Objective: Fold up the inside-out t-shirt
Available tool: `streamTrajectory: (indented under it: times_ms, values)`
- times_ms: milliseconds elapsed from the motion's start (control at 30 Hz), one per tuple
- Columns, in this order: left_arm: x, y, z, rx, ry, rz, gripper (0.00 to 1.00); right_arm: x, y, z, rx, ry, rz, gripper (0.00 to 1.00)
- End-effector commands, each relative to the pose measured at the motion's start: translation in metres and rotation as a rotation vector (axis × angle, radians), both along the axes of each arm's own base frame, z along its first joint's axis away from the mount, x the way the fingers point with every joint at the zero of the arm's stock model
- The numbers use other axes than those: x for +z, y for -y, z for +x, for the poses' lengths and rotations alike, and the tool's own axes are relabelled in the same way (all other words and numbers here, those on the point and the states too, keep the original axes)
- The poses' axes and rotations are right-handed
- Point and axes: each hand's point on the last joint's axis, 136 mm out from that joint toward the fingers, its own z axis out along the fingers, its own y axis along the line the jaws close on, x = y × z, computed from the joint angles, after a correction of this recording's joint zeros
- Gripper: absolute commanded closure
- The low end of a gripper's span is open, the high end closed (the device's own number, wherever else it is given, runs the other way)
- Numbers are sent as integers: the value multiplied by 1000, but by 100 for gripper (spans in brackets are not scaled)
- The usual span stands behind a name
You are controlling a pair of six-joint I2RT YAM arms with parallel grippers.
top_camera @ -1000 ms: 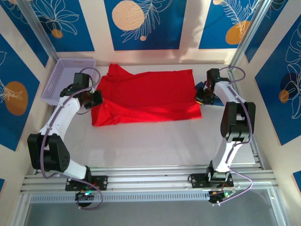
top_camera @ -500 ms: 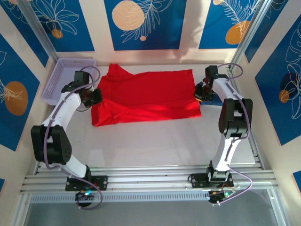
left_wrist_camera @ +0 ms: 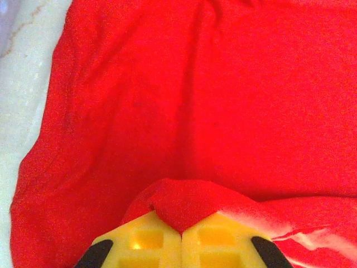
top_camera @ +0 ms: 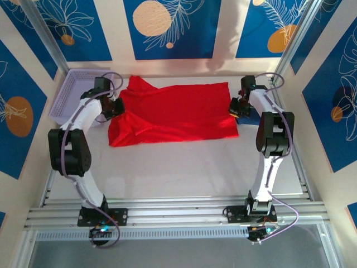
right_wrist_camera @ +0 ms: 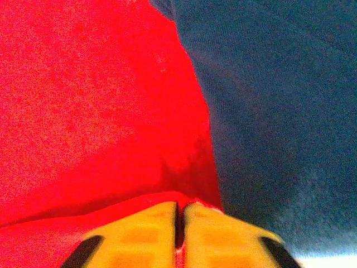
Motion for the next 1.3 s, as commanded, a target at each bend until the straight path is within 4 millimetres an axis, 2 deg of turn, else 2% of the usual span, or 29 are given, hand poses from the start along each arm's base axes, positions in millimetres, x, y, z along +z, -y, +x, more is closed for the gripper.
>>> streamTrajectory:
  times_ms: [0,67,133,233,267,367,467,533,600,667,833,900,1033,1267]
  values:
    - [-13,-10,21,35,-3,10,90,7,-4,13,39,20,-10,77]
    - [-16,-13,31,40,1,28,85,18,-2,18,48,43,-30,73]
    - [-11,-15,40,41,17,40,73,32,1,18,55,75,-59,70]
    - [2,-14,41,47,54,34,59,53,-7,8,75,130,-66,67]
    - [6,-11,38,46,70,26,55,58,-14,2,86,147,-56,66]
    - [5,2,11,42,91,3,46,65,-42,-21,128,180,-25,64]
    - [-9,27,-21,14,89,-66,40,64,-69,-42,190,195,-10,62]
    - [-20,40,-38,-18,71,-86,38,61,-82,-52,226,190,-6,62]
    - [-28,50,-47,-39,54,-101,38,59,-92,-58,248,181,0,62]
    - [-35,53,-50,-46,45,-93,38,58,-107,-61,284,179,36,62]
    - [-54,58,-47,-60,8,-84,39,60,-167,-69,447,249,120,61]
    - [-61,59,-44,-66,-10,-82,39,59,-178,-69,471,249,116,61]
    - [-66,62,-36,-83,-15,-74,43,51,-185,-69,490,223,105,61]
    - [-72,65,-21,-103,-19,-70,65,45,-182,-71,484,204,95,61]
